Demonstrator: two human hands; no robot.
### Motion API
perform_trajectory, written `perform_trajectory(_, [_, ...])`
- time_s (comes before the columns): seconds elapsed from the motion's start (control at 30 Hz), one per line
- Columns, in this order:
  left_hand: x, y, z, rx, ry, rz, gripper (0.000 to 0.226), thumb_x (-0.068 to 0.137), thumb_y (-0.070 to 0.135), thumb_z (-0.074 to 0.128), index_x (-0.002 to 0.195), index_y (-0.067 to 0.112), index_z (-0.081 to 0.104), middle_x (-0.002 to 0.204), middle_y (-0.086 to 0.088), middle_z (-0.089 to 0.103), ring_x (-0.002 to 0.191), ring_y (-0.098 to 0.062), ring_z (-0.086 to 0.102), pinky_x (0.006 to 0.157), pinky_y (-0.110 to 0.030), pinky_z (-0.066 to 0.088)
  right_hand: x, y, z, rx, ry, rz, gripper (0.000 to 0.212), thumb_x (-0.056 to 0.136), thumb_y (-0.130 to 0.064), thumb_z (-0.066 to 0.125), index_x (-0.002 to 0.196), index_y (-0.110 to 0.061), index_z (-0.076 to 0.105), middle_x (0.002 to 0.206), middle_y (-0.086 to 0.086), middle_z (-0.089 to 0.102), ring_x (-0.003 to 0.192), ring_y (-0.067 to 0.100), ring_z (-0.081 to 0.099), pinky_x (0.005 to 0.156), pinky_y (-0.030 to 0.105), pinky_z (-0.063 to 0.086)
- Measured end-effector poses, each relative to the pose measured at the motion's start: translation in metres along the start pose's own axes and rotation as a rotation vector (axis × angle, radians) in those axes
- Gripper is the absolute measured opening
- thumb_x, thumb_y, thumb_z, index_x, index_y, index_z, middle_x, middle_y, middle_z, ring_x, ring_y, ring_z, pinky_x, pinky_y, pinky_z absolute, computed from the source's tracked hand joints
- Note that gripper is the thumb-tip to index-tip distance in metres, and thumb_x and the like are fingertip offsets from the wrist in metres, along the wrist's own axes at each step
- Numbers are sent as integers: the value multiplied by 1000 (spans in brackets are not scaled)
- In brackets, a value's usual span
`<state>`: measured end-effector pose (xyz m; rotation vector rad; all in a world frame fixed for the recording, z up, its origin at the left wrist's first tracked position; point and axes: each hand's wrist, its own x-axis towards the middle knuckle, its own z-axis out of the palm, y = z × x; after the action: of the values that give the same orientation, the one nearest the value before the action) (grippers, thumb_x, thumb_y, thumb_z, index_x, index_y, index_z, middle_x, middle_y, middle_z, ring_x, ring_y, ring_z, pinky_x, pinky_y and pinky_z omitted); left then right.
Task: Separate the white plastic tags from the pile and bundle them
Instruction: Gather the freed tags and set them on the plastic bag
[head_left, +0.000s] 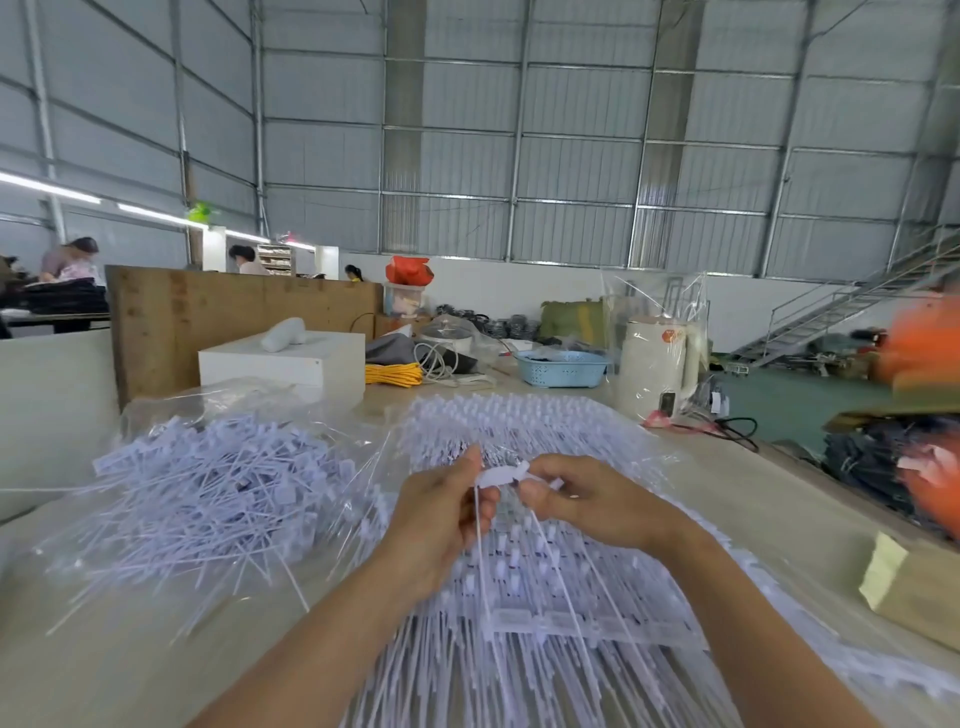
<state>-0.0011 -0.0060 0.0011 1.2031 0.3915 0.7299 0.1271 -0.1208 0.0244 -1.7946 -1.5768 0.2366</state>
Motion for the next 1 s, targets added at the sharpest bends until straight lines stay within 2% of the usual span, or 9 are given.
perform_trajectory(0.17, [2, -1, 0, -189, -31, -88, 30, 92, 29, 57, 79, 1, 57, 51, -6, 54, 35, -7, 44, 35, -15, 37, -3, 14, 6, -165, 162, 8, 24, 89, -36, 60, 100, -16, 65, 88, -9, 61, 81, 8, 56, 78, 30, 48])
perform_trajectory(0.3, [8, 7, -10, -196, -8, 43, 33, 93, 36, 51, 74, 10, 57, 50, 2, 47, 32, -5, 33, 31, -16, 26, -4, -7, 4, -309, 535, -203, 54, 80, -62, 58, 119, -25, 61, 105, -18, 56, 101, 10, 56, 90, 31, 40])
perform_trajectory(0.37, [12, 9, -20, -180, 42, 46, 35, 94, 39, 49, 72, 13, 56, 50, 2, 43, 31, -6, 28, 32, -15, 20, -6, -11, 1, -405, 589, -241, 60, 81, -70, 46, 119, -26, 61, 107, -17, 59, 101, 12, 55, 90, 37, 39])
perform_trajectory(0.53, [14, -2, -26, 152, 77, 23, 36, 94, 33, 55, 77, 3, 62, 51, -2, 48, 34, -9, 34, 35, -17, 25, -6, 9, 10, -832, 101, 224, 57, 89, -66, 26, 113, -26, 58, 109, -4, 63, 109, 20, 52, 96, 41, 36])
perform_trajectory(0.63, [9, -4, -19, 264, -27, 92, 33, 91, 30, 61, 73, 2, 62, 54, -3, 49, 34, -9, 32, 35, -15, 25, -6, 10, 15, -584, 65, 158, 50, 96, -54, 28, 88, -15, 57, 82, -3, 55, 86, 18, 50, 86, 37, 39])
perform_trajectory(0.73, [4, -7, -12, 338, -70, 166, 29, 93, 22, 59, 81, -4, 62, 52, -2, 50, 33, -8, 33, 35, -15, 25, -3, 3, 19, -311, 54, 57, 29, 98, -33, 46, 94, -8, 61, 84, 5, 58, 81, 23, 54, 76, 35, 43])
perform_trajectory(0.8, [2, -7, -10, 352, -59, 200, 30, 93, 21, 58, 84, -8, 62, 48, 0, 50, 32, -7, 35, 34, -14, 25, -3, -1, 22, -209, 39, 24, 19, 96, -23, 52, 85, -9, 59, 78, 4, 54, 76, 22, 52, 72, 34, 42])
perform_trajectory(0.87, [0, -7, -9, 390, -66, 227, 32, 92, 22, 59, 78, -6, 61, 46, 0, 51, 31, -7, 36, 35, -14, 26, -5, -4, 24, -125, 30, 6, 24, 95, -19, 53, 73, -10, 55, 70, -1, 48, 70, 16, 49, 68, 30, 40])
perform_trajectory(1.0, [-2, -9, -7, 542, -100, 220, 36, 93, 23, 58, 62, 5, 54, 39, 5, 50, 31, -3, 38, 36, -13, 29, -8, -8, 23, 38, 7, -35, 21, 94, -14, 56, 77, -9, 68, 59, 3, 49, 53, 12, 43, 56, 22, 38])
